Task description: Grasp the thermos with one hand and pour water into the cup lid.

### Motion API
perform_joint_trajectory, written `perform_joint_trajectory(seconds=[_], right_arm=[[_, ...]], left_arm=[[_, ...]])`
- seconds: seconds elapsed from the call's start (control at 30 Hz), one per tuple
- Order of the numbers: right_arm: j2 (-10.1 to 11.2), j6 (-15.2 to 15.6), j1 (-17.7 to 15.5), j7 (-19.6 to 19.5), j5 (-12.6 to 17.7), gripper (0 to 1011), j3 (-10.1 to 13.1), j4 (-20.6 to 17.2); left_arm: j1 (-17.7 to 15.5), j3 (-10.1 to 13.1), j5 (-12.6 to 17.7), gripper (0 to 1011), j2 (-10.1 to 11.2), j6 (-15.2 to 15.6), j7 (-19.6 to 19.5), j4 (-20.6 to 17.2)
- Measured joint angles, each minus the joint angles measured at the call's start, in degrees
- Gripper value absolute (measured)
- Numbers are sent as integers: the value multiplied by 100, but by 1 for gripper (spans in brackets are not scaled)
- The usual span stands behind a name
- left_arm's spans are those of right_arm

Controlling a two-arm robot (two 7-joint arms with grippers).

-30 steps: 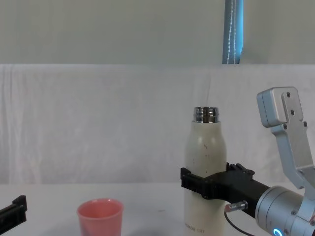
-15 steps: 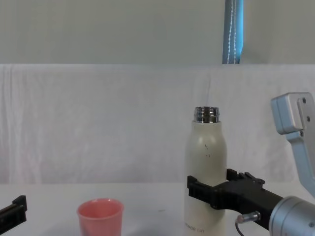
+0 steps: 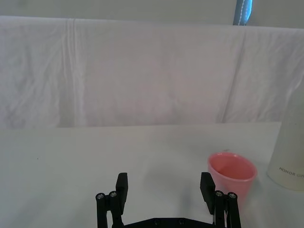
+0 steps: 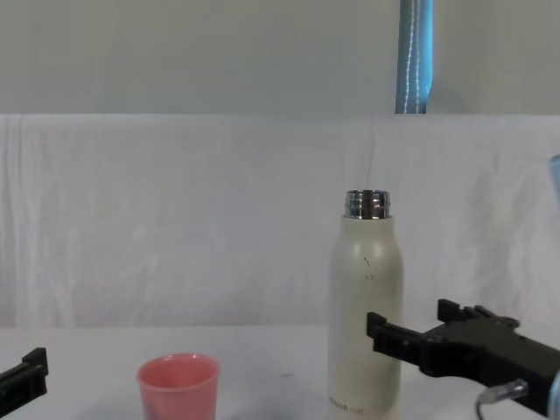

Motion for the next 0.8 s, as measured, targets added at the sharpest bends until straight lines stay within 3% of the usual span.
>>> perform_joint_trajectory(seconds=[0.13,0.37,0.8], right_arm=[[212,163,-332,17,148,1001,92,-494],[381,305,-780,-145,310,1001,274,-1021],[214,15,-1264,-861,137,1001,720,-1242]], left_arm=[[0,0,0,1001,0,0,0,0],[0,0,0,1001,0,0,0,0],[0,0,0,1001,0,0,0,0]])
